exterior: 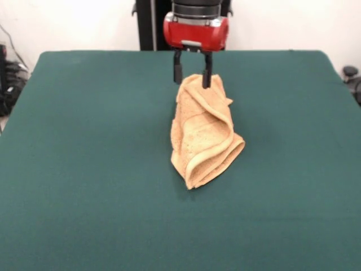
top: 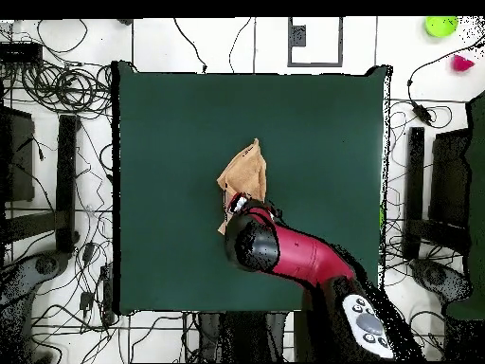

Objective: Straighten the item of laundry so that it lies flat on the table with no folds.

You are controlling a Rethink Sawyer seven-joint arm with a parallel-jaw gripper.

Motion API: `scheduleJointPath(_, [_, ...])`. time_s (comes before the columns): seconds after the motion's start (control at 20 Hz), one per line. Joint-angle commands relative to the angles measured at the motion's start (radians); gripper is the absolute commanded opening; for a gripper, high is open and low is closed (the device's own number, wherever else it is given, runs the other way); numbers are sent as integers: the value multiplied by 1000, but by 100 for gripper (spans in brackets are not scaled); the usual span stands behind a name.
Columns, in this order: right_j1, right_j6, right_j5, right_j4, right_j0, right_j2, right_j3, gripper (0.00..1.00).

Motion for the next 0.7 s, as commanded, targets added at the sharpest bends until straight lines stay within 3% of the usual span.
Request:
scheduleJointPath(0.05, [19, -13, 121, -78, 8, 172, 63, 100])
scheduleJointPath(0.7, [55, 11, 110, -148, -15, 195, 39, 100])
